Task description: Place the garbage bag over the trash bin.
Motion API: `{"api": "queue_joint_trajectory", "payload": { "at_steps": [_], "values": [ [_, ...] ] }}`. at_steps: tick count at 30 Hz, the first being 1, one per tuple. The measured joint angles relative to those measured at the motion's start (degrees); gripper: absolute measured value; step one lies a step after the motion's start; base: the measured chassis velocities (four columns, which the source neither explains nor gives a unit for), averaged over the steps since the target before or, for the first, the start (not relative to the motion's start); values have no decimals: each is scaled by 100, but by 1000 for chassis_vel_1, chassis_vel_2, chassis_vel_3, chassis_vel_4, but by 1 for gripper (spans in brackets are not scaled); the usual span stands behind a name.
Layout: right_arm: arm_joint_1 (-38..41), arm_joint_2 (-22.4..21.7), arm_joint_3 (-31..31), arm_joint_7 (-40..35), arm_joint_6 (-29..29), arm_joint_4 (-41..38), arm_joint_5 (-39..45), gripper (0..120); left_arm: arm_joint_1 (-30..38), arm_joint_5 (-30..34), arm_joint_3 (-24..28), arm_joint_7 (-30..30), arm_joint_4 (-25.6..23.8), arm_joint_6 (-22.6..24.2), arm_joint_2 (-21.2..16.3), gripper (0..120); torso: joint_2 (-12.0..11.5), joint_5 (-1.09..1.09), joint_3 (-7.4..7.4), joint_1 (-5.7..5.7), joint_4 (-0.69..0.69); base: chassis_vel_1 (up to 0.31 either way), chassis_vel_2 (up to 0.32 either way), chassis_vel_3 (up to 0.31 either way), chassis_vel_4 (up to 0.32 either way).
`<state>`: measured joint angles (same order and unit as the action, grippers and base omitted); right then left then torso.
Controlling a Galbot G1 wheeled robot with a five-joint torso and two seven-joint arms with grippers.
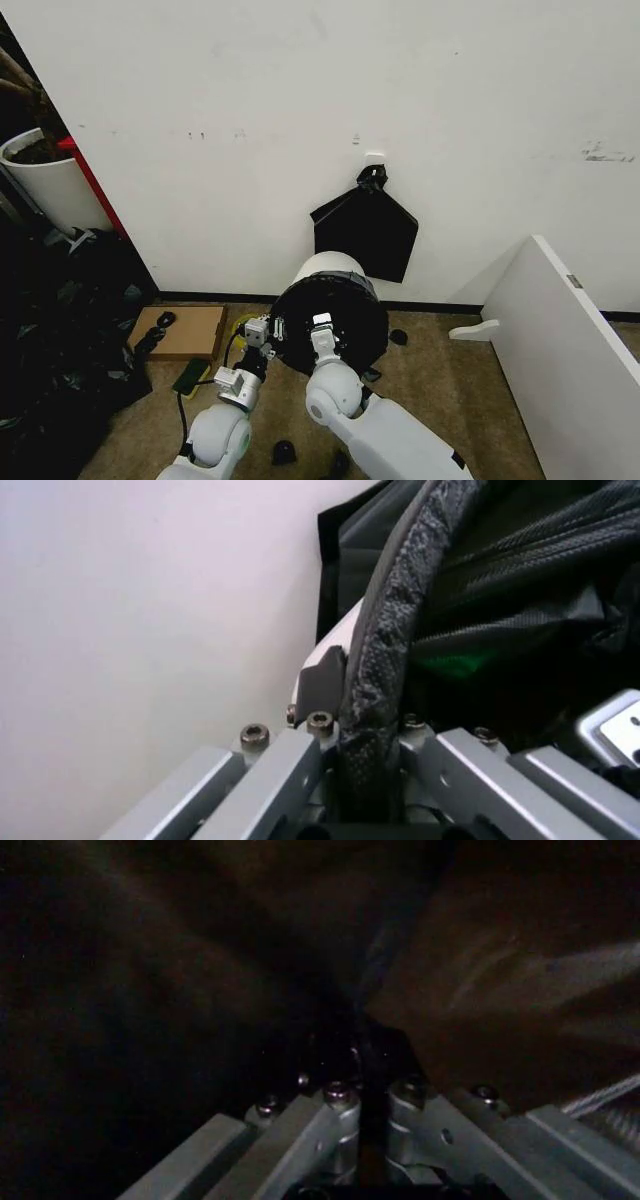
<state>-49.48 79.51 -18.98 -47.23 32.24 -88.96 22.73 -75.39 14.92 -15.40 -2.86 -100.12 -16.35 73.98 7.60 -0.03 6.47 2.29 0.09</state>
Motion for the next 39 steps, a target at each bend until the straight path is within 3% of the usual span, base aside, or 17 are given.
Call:
{"api": "queue_joint_trajectory", "payload": {
  "at_steps": [9, 14, 17, 19, 22, 28, 33, 35, 36, 39],
  "values": [
    [-135, -143, 177, 546, -858, 343, -1463, 0, -20, 24, 0, -62, -20, -1, 0, 0, 0, 0, 0, 0, 1, 0, 0, 0, 0],
    [-241, -251, 169, 864, -1316, -35, -1400, 0, -20, 27, 13, -70, -21, 8, -4, 0, 0, 0, 0, 0, 0, 0, 0, 0, 0],
    [-282, -270, 88, 844, -1225, -308, -992, 0, -33, 26, 33, -85, -27, 15, 4, 0, 0, 0, 0, 0, 0, 0, 0, 0, 0],
    [-288, -215, 11, 589, -836, -481, -400, 0, -66, 25, 51, -123, -69, 17, 14, 0, 0, 0, 0, 0, 0, 0, 0, 0, 0],
    [-269, -171, -14, 428, -583, -491, -148, 0, -90, 24, 54, -149, -107, 18, 16, 0, 0, 0, 0, 0, 0, 0, 0, 0, 0],
    [-106, -66, 50, 308, -429, 15, -422, 0, -147, 28, 11, -201, -159, 8, -17, 0, 0, 0, 0, 0, 0, 0, 0, 0, 0],
    [-68, -81, 128, 509, -1002, 213, -1061, 0, -115, 47, -36, -204, -69, -42, -26, 0, 0, 0, 0, 0, 0, 0, 0, 0, 0],
    [-151, -153, 168, 893, -1703, 139, -1421, 0, -43, 146, -40, -178, 29, -45, -14, 0, 0, 0, 0, 0, -1, 0, 0, 0, 0],
    [-151, -153, 168, 893, -1703, 139, -1421, 0, -43, 146, -40, -178, 29, -45, -14, 0, 0, 0, 0, 0, -1, 0, 0, 0, 0],
    [-369, -357, 250, 1541, -2570, -47, -1821, 0, 27, 313, -52, -167, 62, -10, -15, 0, 0, 0, 0, 0, 0, 0, 0, 0, 0]
  ]
}}
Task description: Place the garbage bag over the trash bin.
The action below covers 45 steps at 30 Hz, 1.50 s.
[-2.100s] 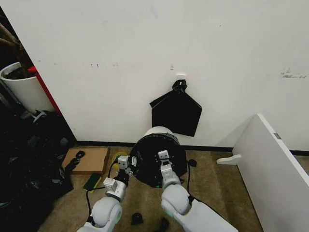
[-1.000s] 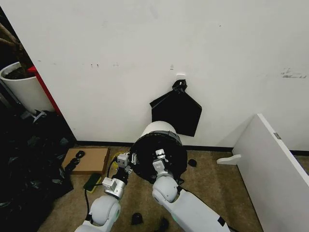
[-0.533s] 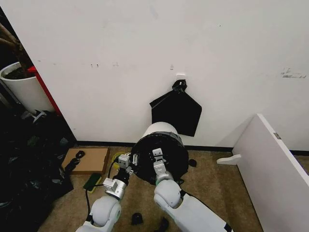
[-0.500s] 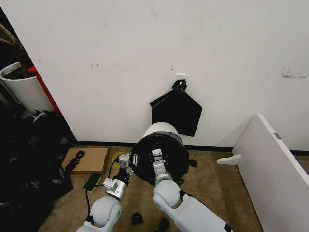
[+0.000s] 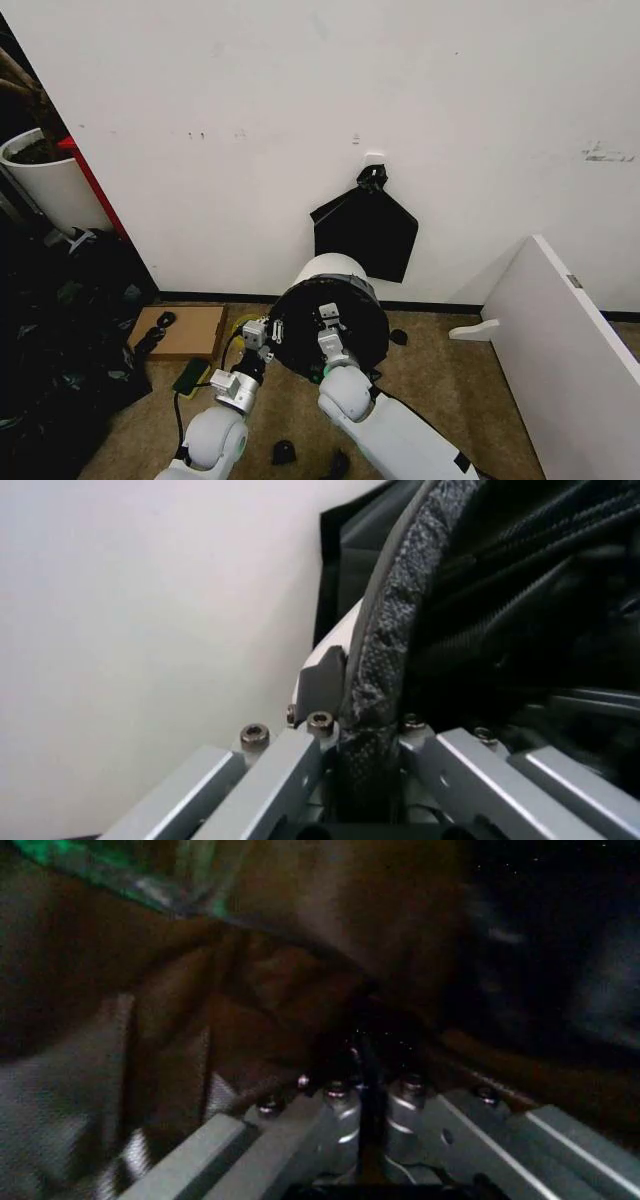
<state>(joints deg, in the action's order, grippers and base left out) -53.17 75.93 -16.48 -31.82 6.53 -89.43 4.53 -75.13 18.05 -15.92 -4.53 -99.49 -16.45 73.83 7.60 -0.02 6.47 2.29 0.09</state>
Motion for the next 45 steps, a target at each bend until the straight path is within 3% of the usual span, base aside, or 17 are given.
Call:
{"api": "queue_joint_trajectory", "payload": {
  "at_steps": [1, 3, 9, 13, 16, 18, 20, 21, 24, 30, 40, 45],
  "values": [
    [-170, -174, 43, 279, -378, -173, -209, 0, 43, 127, -8, 11, 2, 71, -8, 0, 0, 1, 0, 0, 0, 0, 0, 0, 0],
    [-361, -358, 51, 430, -562, -377, -253, 0, 83, 262, -18, 45, 1, 169, -20, 0, 0, 0, 0, 0, 1, 0, 0, 0, 0],
    [-834, -745, 85, 682, -868, -1016, -197, 0, 245, 678, -55, 140, -76, 540, -68, 0, 0, 1, 0, 0, 1, 0, 0, 0, 0],
    [-980, -868, 112, 616, -744, -1481, -16, 0, 309, 780, -72, 112, -86, 570, -106, 0, 0, 0, 0, 0, 0, 0, 0, 0, 0],
    [-1061, -1007, 77, 399, -62, -2064, 436, 0, 327, 770, -85, 8, -55, 437, -139, 0, 0, 0, 0, 0, 0, 0, 0, 0, 0],
    [-1056, -1073, 21, 85, 828, -2497, 1061, 0, 319, 647, -92, -86, 29, 218, -136, 0, 0, 0, 0, 0, 1, 0, 0, 0, 0],
    [-1037, -1075, 5, -32, 1081, -2585, 1287, 0, 311, 609, -93, -115, 53, 138, -127, 0, 0, 0, 0, 0, 0, 0, 0, 0, 0],
    [-958, -1047, -35, -346, 1664, -2758, 1932, 0, 291, 538, -93, -178, 93, -32, -103, 0, 0, -1, 0, 0, 0, 0, 0, 0, 0],
    [-761, -918, -108, -793, 2303, -2826, 2686, 0, 281, 352, -93, -293, 161, -370, -56, 0, 0, -1, 0, 0, 0, 0, 0, 0, 0],
    [-575, -742, -254, -894, 2420, -2617, 2834, 0, 273, 220, -91, -406, 180, -585, -26, 0, 0, 0, 0, 0, 0, 0, 0, 0, 0],
    [-358, -611, -488, -962, 2785, -1763, 1197, 0, 169, 141, -74, -506, 58, -641, -11, 0, 0, 0, 0, 0, 0, 0, 0, 0, 0],
    [-217, -503, -471, -1047, 2863, -1615, 1334, 0, 117, 89, -32, -535, -3, -644, 14, 0, 0, 0, 0, 0, 0, 0, 0, 0, 0]
  ]
}}
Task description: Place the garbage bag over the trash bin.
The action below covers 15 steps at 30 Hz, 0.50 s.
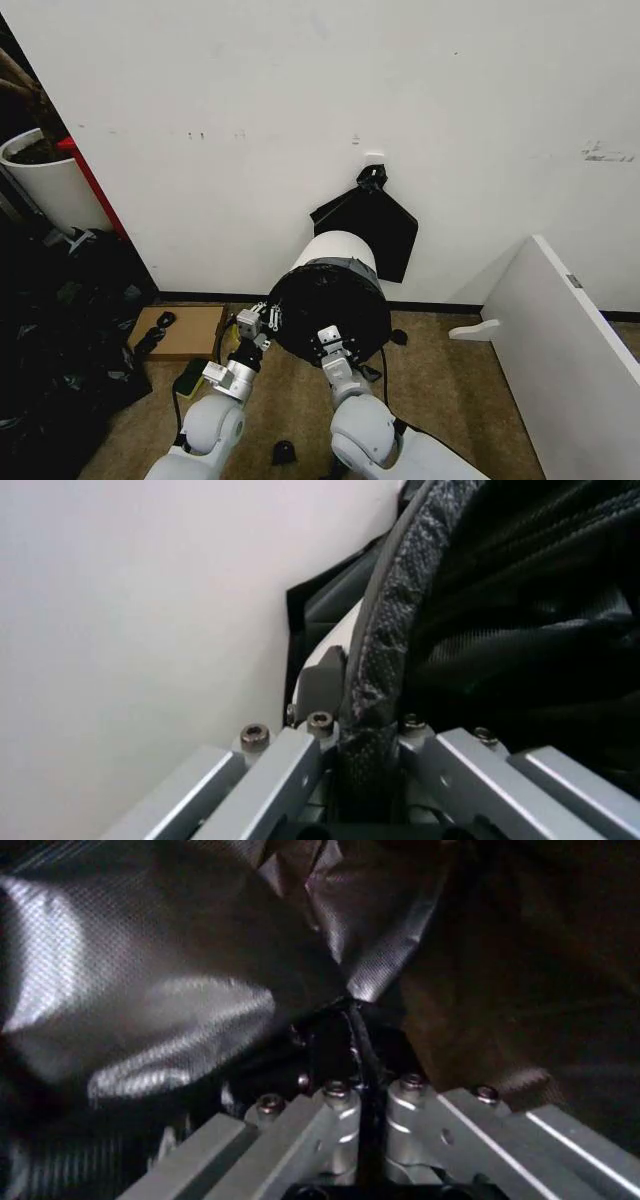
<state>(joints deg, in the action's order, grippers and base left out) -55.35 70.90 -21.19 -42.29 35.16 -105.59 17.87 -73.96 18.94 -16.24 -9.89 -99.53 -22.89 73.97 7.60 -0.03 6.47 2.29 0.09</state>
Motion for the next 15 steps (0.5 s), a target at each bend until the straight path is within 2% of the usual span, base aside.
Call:
{"api": "queue_joint_trajectory", "payload": {
  "at_steps": [9, 15],
  "values": [
    [345, 250, 5, -121, 75, 353, 467, 0, -109, -27, 72, -98, -232, 0, -16, 0, 0, 0, 0, 0, 0, 0, 0, 0, 0],
    [486, 341, 92, -165, -5, 485, 496, 0, -104, -23, 31, -109, -174, -36, -35, 0, 0, 0, 0, 0, 0, 0, 0, 0, 0]
  ]
}}
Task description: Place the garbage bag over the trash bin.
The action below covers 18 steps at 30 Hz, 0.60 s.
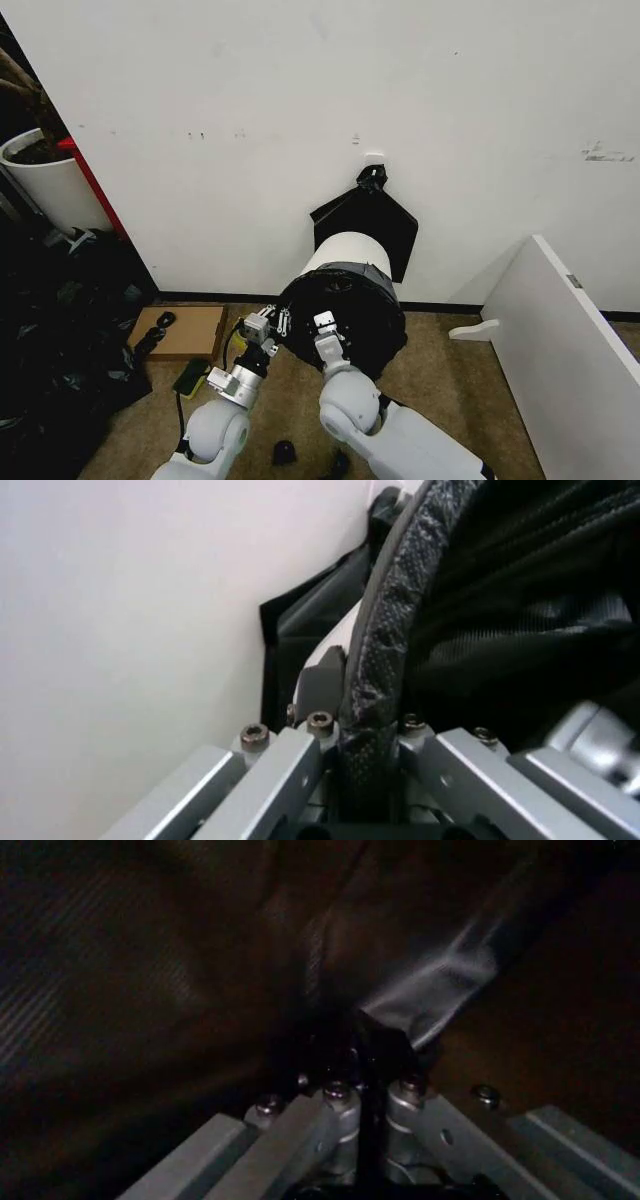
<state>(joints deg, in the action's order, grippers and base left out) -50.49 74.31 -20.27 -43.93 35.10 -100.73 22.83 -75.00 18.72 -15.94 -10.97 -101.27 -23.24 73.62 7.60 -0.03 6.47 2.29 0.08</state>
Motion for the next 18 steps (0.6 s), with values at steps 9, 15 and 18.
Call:
{"api": "queue_joint_trajectory", "payload": {
  "at_steps": [9, 15, 18],
  "values": [
    [-417, -422, 232, 946, -1749, -349, -1414, 0, 182, 317, -101, 420, 170, 399, -37, 0, 0, -1, 0, 0, 1, 0, 0, 0, 0],
    [-1044, -832, 336, 1699, -3256, -772, -2270, 0, 275, 860, -126, 739, -10, 1149, -111, 0, 0, 1, 0, 0, 1, 0, 0, 0, 0],
    [-1393, -928, 398, 2047, -4054, -928, -2576, 0, 288, 1139, -148, 907, -155, 1607, -174, 0, 0, 0, 0, 0, 0, 0, 0, 0, 0]
  ]
}}
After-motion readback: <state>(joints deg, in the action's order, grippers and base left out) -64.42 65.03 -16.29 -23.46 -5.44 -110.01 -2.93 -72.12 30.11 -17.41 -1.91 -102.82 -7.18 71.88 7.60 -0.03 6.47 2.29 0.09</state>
